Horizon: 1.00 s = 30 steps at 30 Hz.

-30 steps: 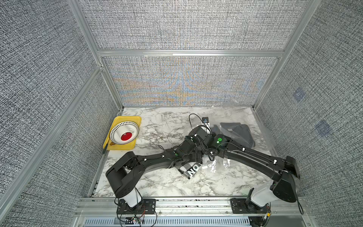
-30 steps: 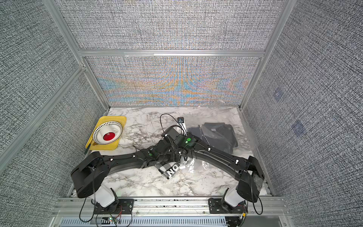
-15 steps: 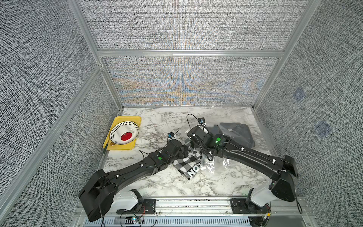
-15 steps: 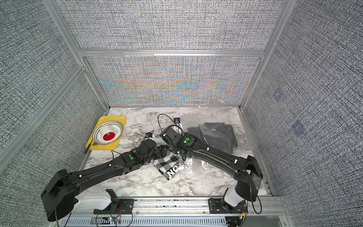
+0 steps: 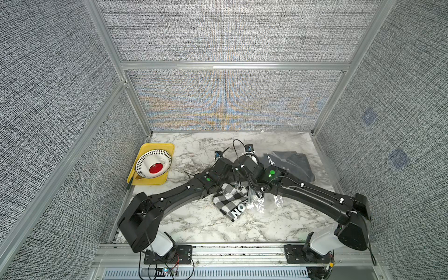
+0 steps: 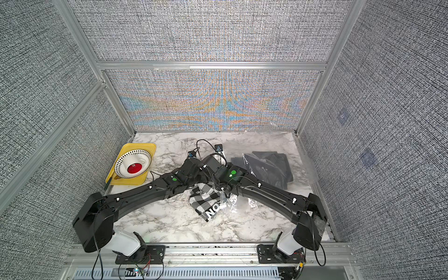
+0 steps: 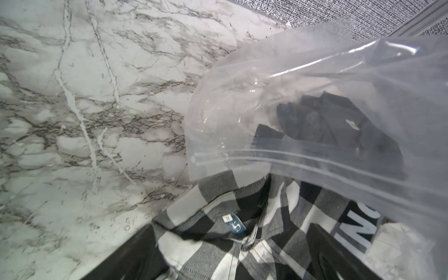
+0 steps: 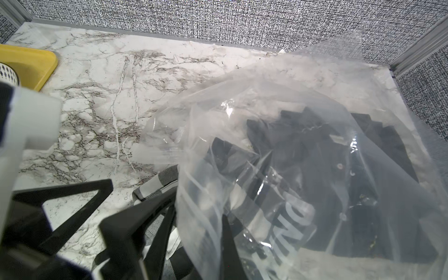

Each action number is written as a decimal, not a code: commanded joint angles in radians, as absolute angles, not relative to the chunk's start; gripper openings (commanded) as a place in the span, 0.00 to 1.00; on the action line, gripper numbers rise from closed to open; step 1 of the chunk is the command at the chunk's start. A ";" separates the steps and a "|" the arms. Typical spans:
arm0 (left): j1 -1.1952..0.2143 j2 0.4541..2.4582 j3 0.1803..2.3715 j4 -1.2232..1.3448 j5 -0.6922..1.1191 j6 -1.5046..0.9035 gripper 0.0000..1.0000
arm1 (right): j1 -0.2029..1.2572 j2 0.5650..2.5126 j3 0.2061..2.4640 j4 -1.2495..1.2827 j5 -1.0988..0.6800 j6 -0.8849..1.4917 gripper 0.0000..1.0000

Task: Place the folded shirt into the vacuum bag
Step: Place the shirt in the vacuum bag.

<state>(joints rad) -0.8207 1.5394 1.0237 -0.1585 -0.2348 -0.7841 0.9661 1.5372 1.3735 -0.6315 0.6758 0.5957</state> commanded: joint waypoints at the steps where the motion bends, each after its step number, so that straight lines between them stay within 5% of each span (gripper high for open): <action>1: -0.819 1.586 1.038 -0.165 -0.298 -0.790 0.98 | 0.956 1.536 1.380 -0.609 0.656 0.598 0.00; 19: -0.818 1.739 1.018 0.095 -0.463 -0.869 0.97 | 0.949 1.539 1.345 -0.571 0.575 0.606 0.00; 30: -0.705 1.594 0.817 0.116 -0.515 -0.912 0.97 | 0.950 1.532 1.331 -0.562 0.573 0.600 0.00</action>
<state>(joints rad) -0.7319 1.6276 0.8516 0.1101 -0.4950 -0.8955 0.9482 1.5375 1.3342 -0.5945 0.5789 0.6025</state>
